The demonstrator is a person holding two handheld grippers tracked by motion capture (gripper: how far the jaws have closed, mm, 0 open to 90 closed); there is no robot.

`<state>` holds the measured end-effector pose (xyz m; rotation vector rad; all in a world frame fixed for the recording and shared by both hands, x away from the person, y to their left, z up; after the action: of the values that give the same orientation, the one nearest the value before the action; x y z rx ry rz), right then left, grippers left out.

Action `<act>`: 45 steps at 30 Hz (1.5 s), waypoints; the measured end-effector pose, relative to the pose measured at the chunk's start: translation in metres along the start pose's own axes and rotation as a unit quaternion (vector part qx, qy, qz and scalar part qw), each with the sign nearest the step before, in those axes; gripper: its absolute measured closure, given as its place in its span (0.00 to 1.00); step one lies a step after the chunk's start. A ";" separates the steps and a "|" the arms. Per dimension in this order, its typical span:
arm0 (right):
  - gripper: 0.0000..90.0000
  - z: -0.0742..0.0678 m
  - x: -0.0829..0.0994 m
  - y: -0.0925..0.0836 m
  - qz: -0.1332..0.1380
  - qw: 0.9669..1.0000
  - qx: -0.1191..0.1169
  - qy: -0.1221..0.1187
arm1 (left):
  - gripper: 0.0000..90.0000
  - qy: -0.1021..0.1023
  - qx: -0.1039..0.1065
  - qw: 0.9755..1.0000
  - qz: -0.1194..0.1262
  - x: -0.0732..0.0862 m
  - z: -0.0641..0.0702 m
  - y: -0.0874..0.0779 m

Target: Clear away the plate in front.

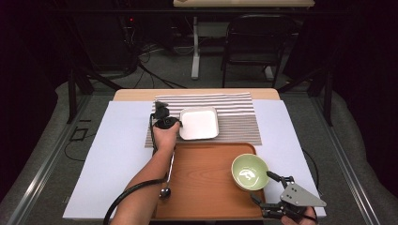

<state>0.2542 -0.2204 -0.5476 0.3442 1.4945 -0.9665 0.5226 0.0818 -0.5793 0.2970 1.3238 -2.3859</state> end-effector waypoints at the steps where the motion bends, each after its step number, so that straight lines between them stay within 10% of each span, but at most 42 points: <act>1: 0.14 0.000 0.000 0.000 0.000 1.000 0.000 0.000 | 0.99 0.001 0.000 1.000 -0.001 0.002 0.000 -0.002; 24: 0.14 0.000 0.000 -0.003 0.003 1.000 0.004 0.001 | 0.99 0.052 0.018 0.998 -0.002 0.053 0.022 -0.048; 45: 0.14 0.000 -0.001 -0.004 0.003 1.000 0.007 -0.002 | 0.99 0.029 0.025 0.999 -0.013 0.110 0.019 -0.060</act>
<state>0.2517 -0.2227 -0.5455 0.3561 1.4828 -0.9723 0.3975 0.0684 -0.5636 0.3688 1.3015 -2.4531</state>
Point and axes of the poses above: each handheld gripper's, and its own axes: y roughly forward along the jaws, x roughly out of its underside, z roughly to its right, the point moved 7 cm from there along y, roughly forward along the jaws, and after that the axes turned 4 degrees about -z, right-handed, at the moved point
